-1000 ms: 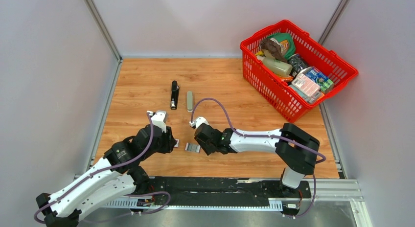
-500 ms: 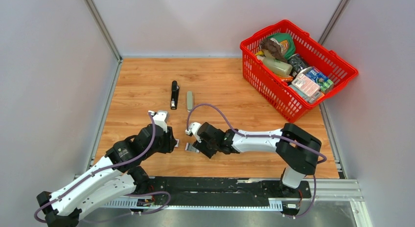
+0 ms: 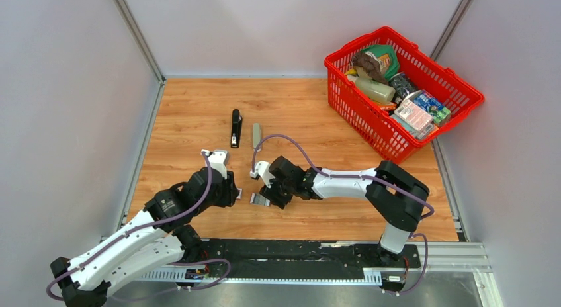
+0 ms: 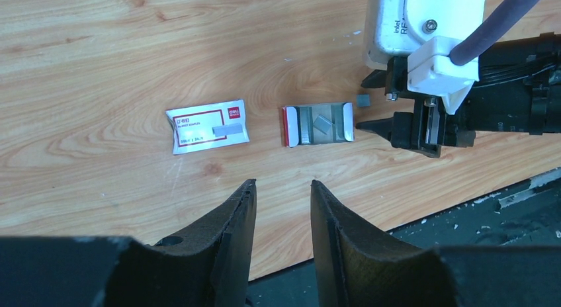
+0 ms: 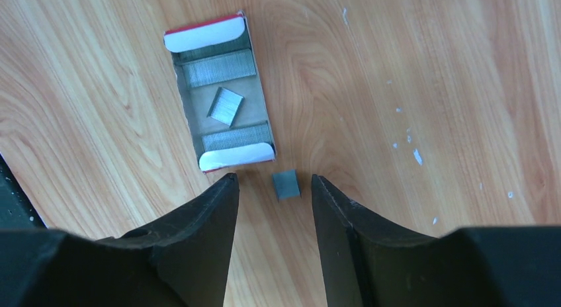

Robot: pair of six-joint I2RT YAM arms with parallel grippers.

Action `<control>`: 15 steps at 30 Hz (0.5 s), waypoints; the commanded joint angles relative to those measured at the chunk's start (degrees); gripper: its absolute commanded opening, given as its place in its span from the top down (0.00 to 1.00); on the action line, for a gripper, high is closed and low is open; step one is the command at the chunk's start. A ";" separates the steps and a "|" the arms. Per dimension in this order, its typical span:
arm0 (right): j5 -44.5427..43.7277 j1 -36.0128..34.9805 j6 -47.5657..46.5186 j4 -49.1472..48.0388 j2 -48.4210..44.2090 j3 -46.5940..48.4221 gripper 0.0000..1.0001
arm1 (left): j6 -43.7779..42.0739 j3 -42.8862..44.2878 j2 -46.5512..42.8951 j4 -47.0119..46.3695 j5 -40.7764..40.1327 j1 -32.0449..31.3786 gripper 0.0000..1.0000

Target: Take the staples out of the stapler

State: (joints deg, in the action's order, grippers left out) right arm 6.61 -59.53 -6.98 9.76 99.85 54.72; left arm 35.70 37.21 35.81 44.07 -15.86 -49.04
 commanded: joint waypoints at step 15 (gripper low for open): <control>-1.86 -0.06 -1.54 2.28 0.87 -0.49 0.57 | -0.02 -0.21 0.84 -0.75 -1.02 -0.09 0.56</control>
State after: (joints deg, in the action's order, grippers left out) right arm 5.96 -59.55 -7.86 8.88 100.57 55.20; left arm 35.70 37.19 36.58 44.07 -16.16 -49.04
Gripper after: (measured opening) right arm 0.446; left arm 0.437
